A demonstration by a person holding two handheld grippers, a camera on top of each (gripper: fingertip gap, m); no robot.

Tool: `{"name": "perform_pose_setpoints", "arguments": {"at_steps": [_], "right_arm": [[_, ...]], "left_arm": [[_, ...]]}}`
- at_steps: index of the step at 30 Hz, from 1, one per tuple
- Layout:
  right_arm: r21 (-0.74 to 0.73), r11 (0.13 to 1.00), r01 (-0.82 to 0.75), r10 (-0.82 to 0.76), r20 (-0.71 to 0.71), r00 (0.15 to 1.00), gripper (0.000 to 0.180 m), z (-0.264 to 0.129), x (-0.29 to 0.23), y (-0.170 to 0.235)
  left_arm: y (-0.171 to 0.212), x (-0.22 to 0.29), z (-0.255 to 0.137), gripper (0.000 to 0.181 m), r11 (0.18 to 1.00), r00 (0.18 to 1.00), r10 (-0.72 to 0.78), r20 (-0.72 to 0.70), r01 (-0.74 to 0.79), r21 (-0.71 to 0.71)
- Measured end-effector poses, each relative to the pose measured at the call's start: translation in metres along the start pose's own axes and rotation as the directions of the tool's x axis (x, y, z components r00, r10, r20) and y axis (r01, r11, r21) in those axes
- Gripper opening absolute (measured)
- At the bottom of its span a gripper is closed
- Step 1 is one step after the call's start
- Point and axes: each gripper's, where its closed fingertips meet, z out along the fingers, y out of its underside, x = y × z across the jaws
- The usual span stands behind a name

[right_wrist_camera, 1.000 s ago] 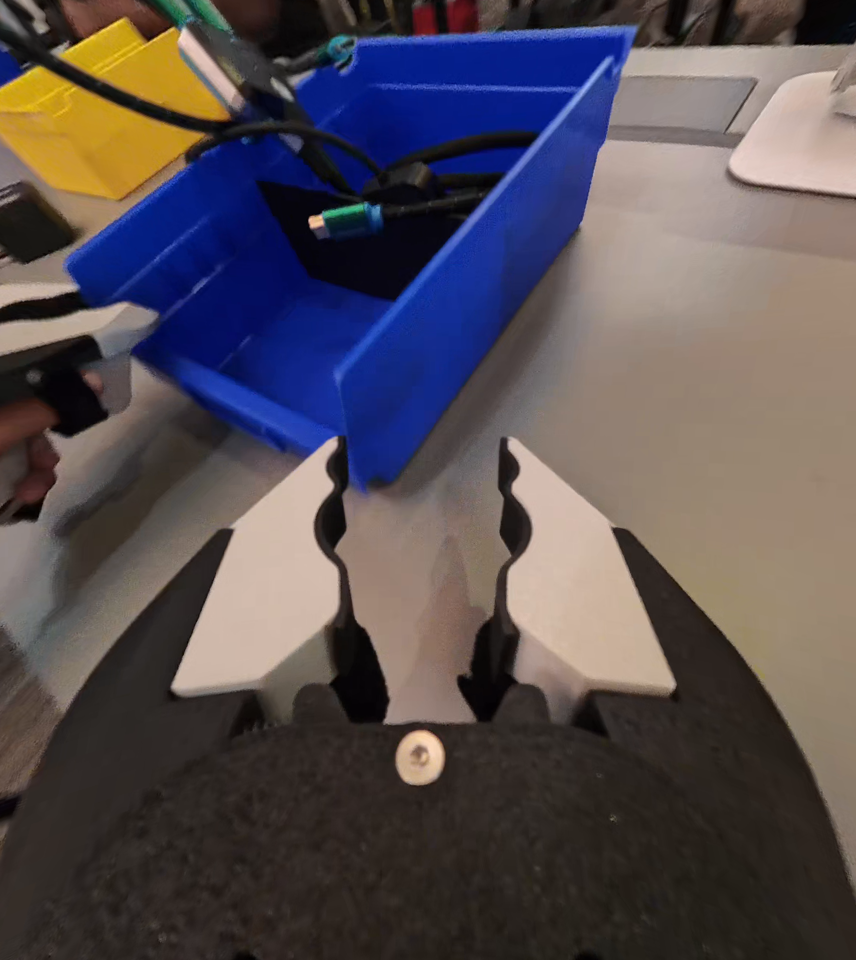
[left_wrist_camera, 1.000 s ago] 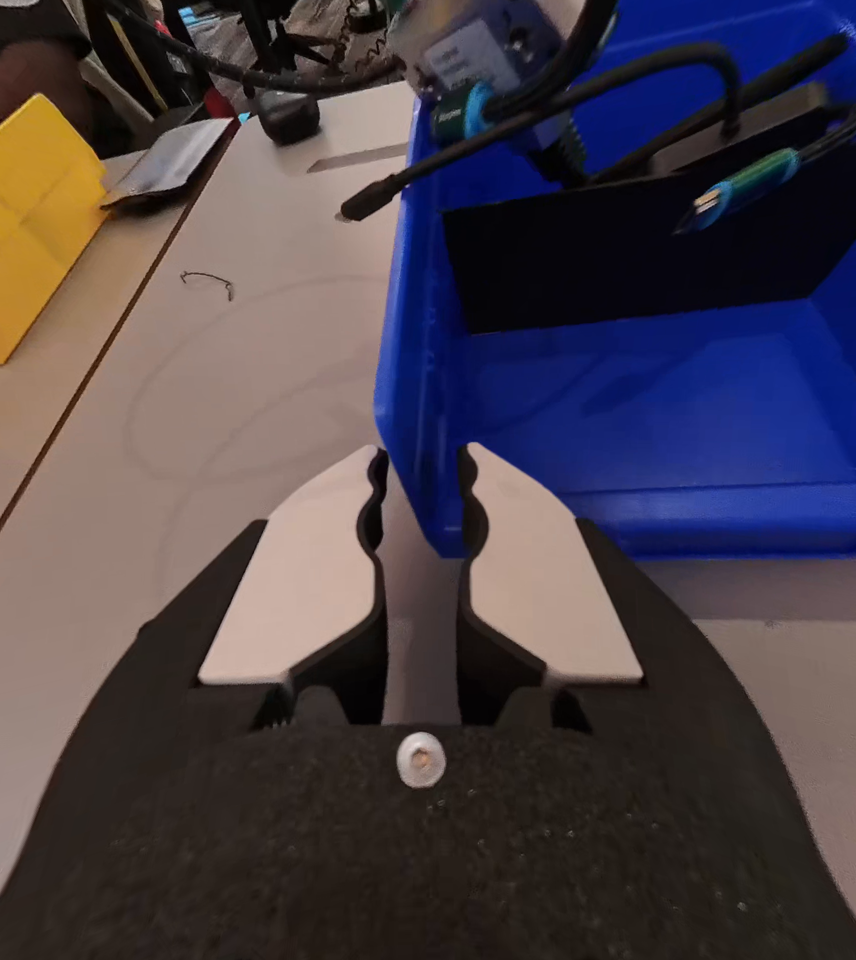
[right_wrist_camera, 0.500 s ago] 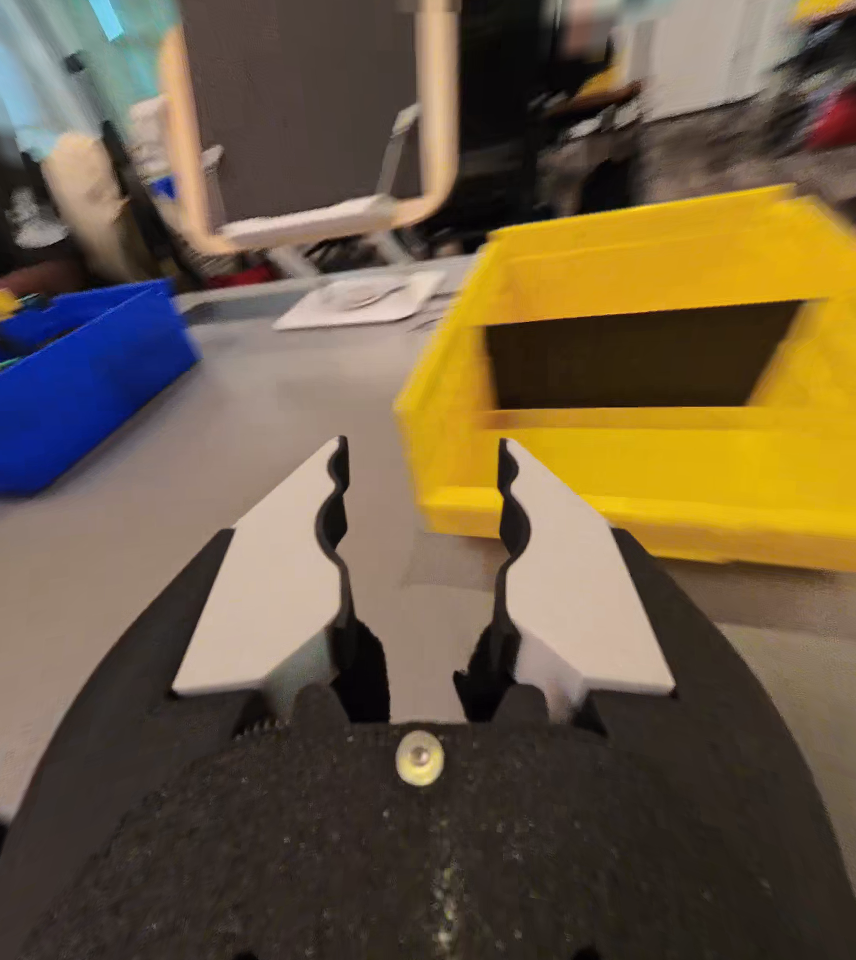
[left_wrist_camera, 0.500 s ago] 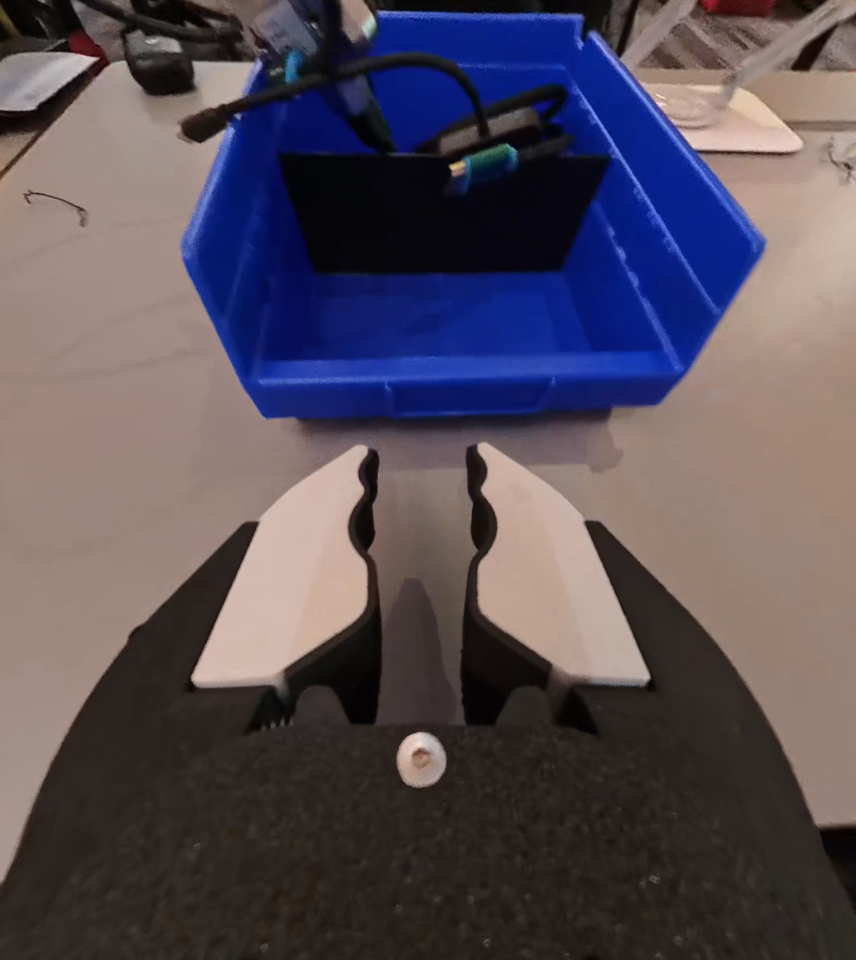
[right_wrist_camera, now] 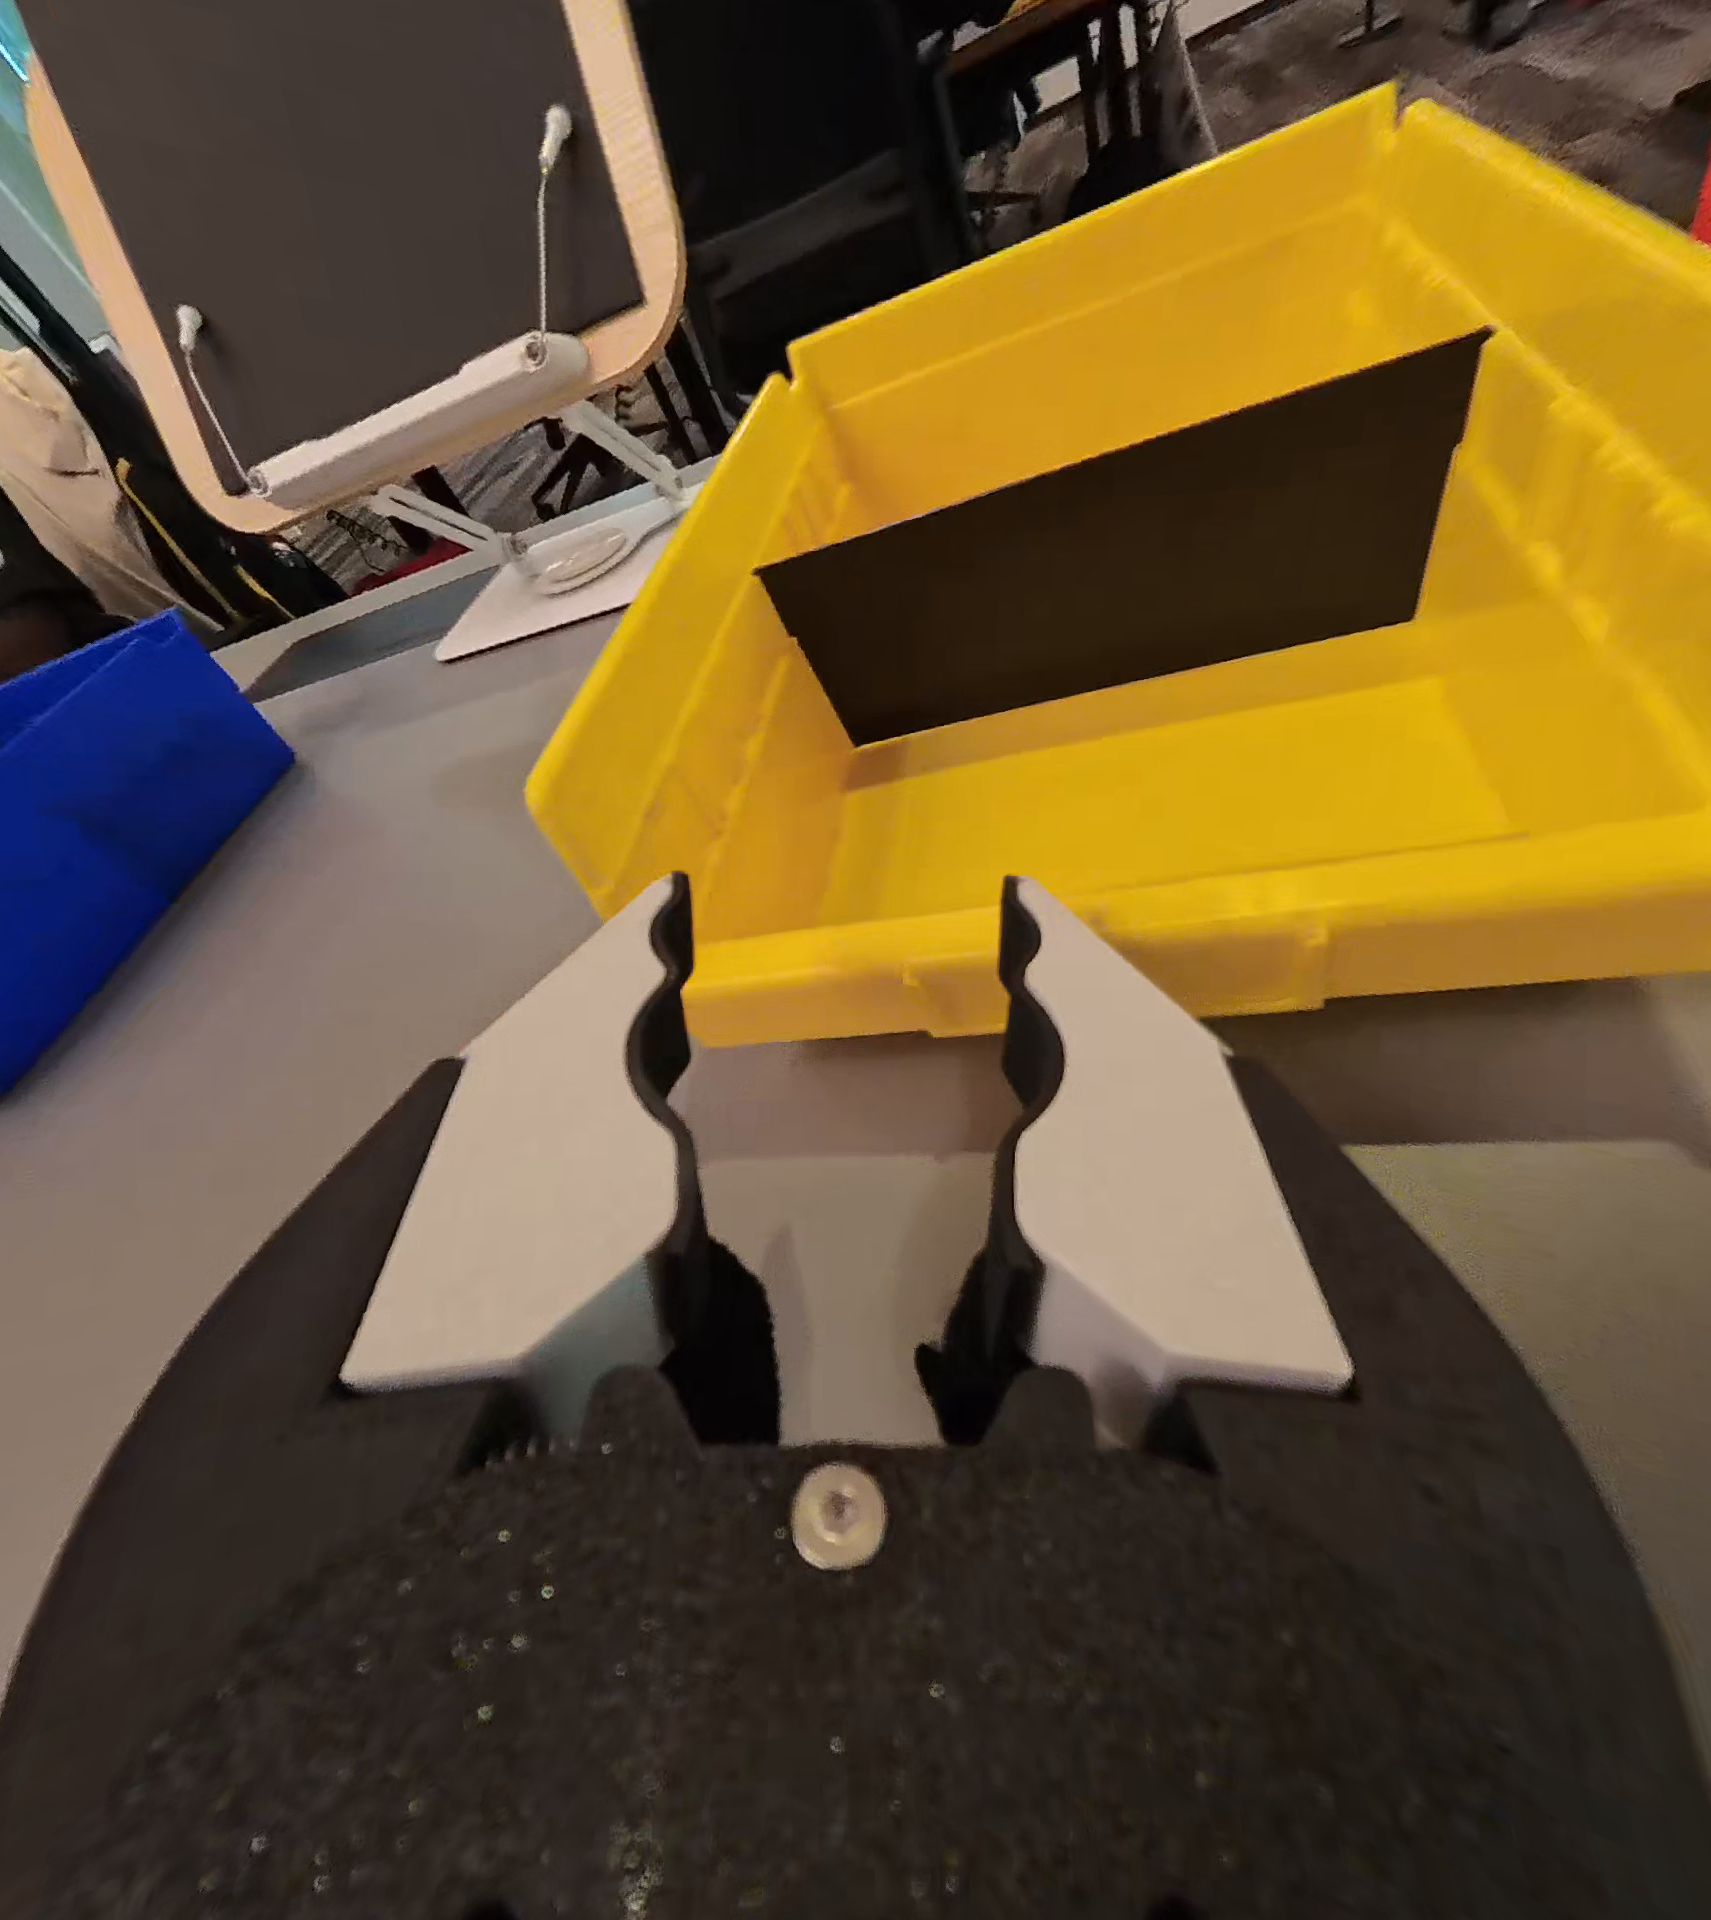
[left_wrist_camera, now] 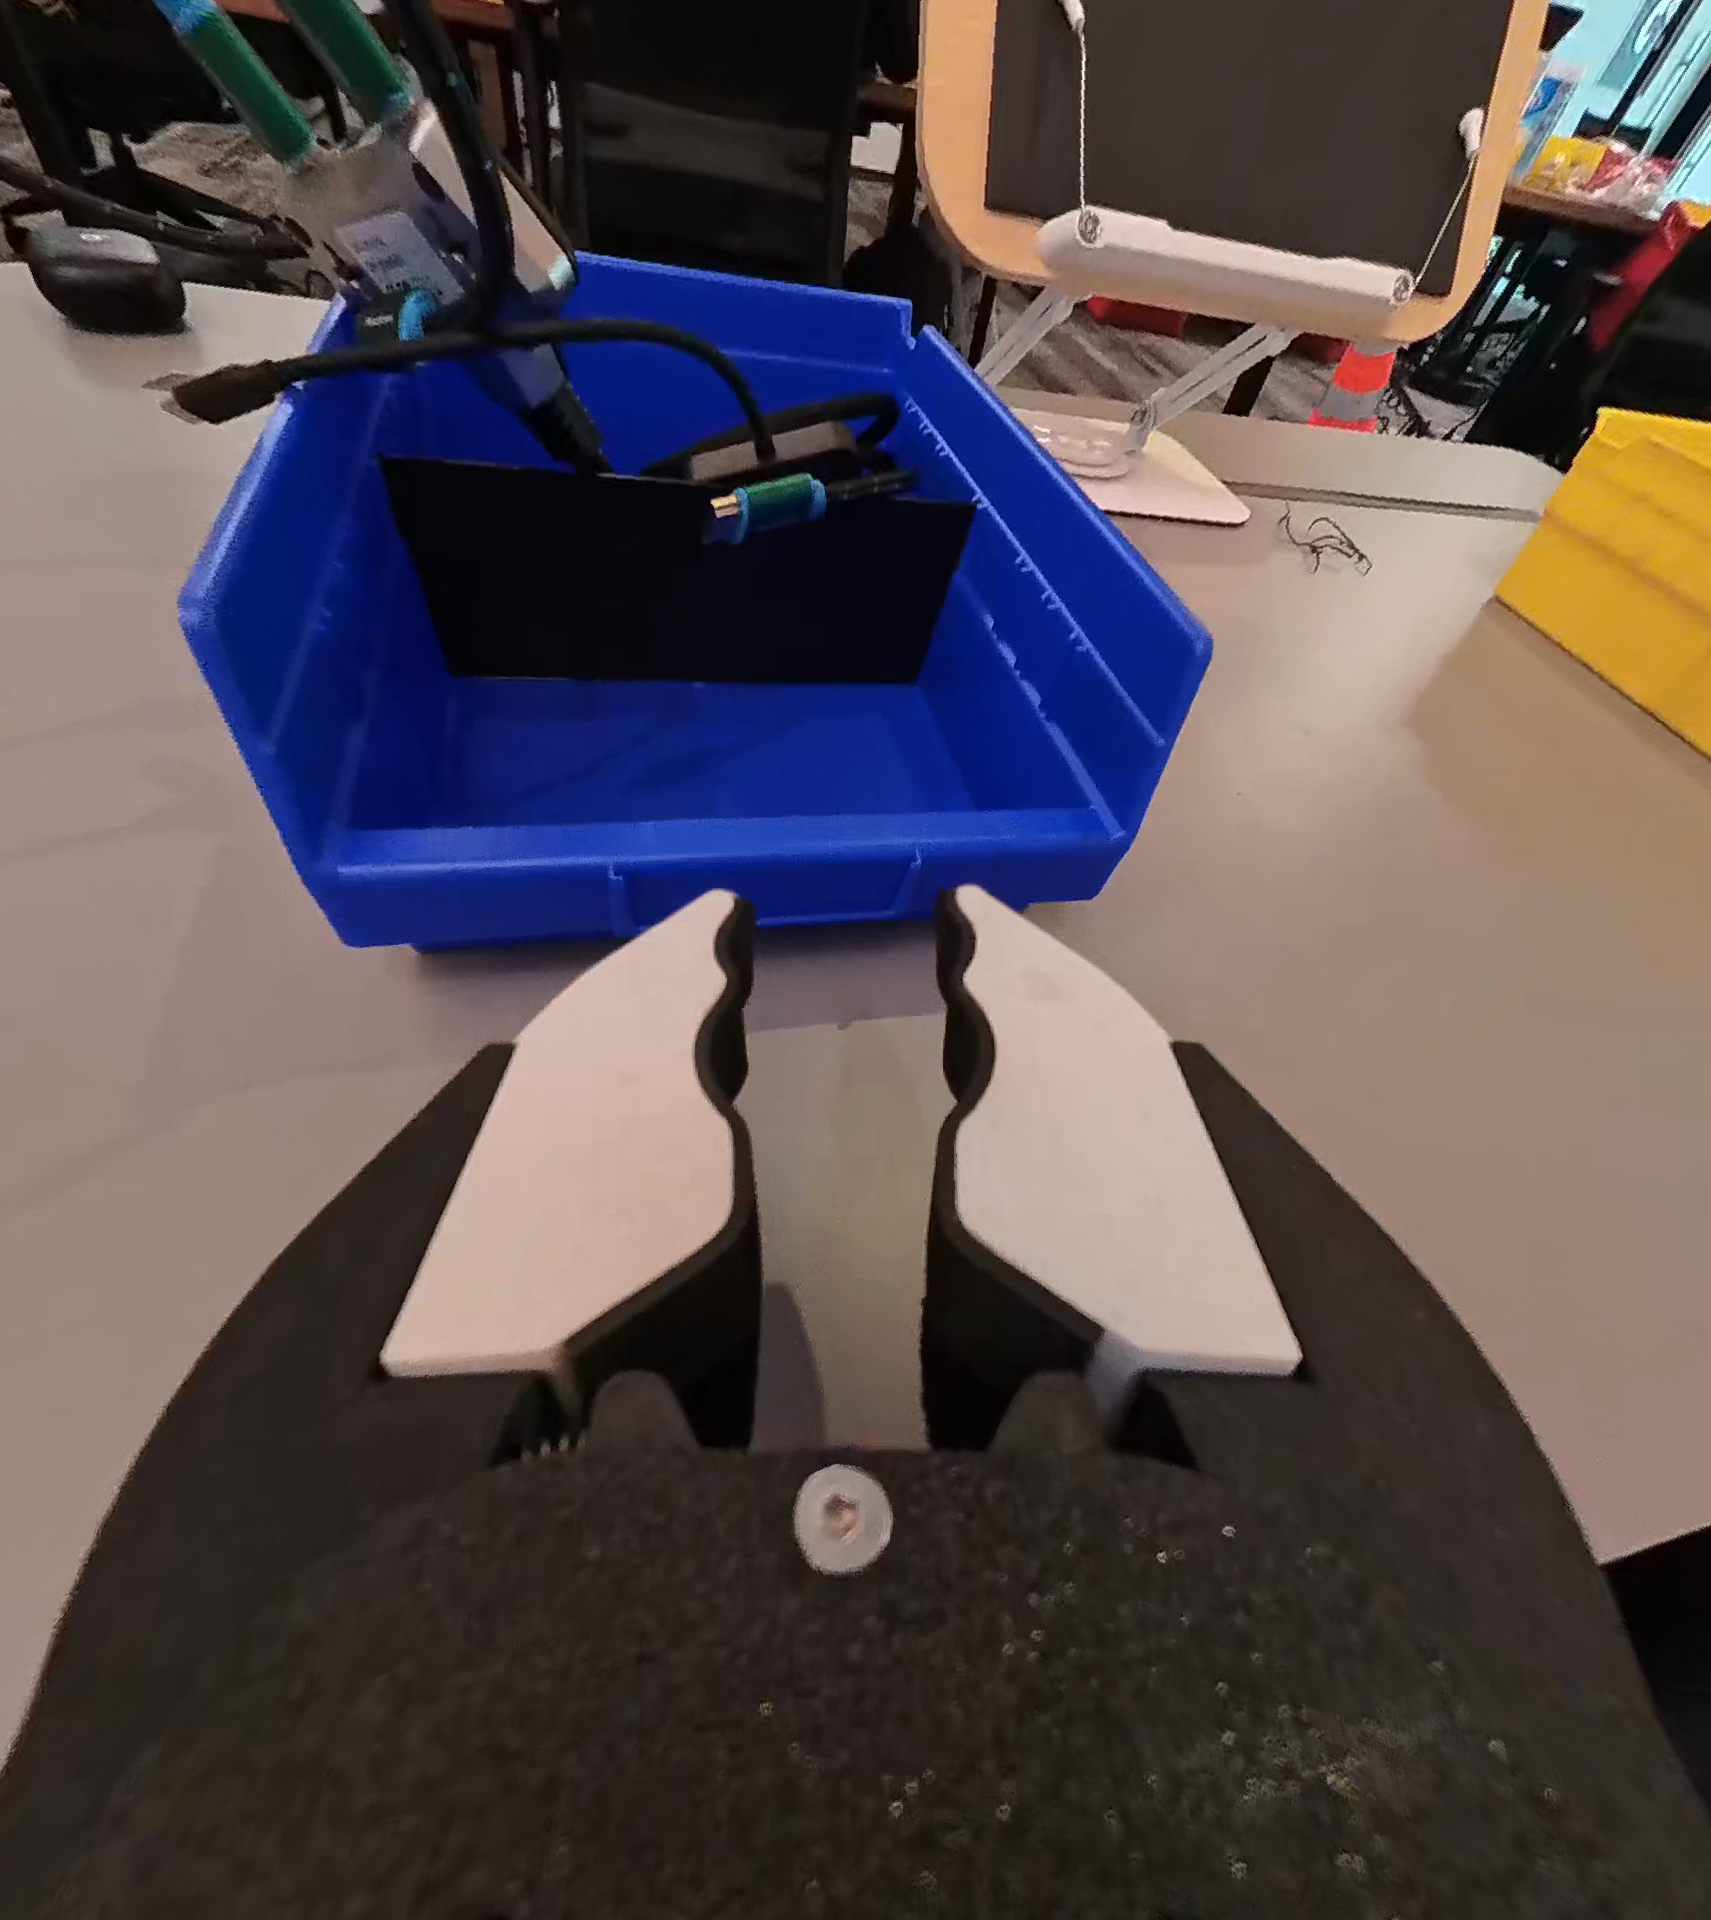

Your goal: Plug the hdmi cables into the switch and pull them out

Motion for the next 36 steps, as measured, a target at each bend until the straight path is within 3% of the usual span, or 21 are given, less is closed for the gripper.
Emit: {"name": "perform_pose_setpoints", "arguments": {"at_steps": [4,10,15,21,27,33,36], "right_arm": [[0.016,0.999,0.046,-0.046,-0.021,0.999,0.058,-0.003,0.001,-0.003],[0.008,0.999,-0.054,0.054,0.003,0.999,0.057,-0.004,0.008,-0.001],[0.004,1.0,-0.026,0.026,-0.006,1.0,0.057,-0.004,0.008,0.0],[0.003,1.0,0.028,-0.028,-0.004,1.0,0.056,-0.008,-0.002,0.001],[-0.013,0.997,0.077,-0.077,0.038,0.996,0.056,-0.006,-0.024,0.007],[-0.05,0.994,0.096,-0.091,0.1,0.991,0.055,0.0,-0.045,0.019],[-0.068,0.991,0.112,-0.104,0.113,0.988,0.055,0.002,-0.048,0.023]], "left_arm": [[0.003,-0.002,0.002,0.033,1.0,1.0,0.009,0.015,-0.008,-0.02],[0.007,-0.003,0.003,0.033,0.999,1.0,-0.01,0.01,0.01,-0.042],[0.007,-0.001,0.002,0.035,0.999,1.0,-0.02,0.0,0.02,-0.038],[0.016,0.017,0.005,0.059,0.994,0.997,-0.054,-0.06,0.048,-0.097],[-0.002,0.021,0.003,0.052,0.997,0.998,0.061,-0.024,-0.059,0.057],[0.002,0.026,0.009,0.062,0.998,0.997,0.07,-0.043,-0.07,0.001],[-0.006,0.023,0.008,0.064,1.0,0.997,-0.011,-0.075,0.011,0.005]]}}
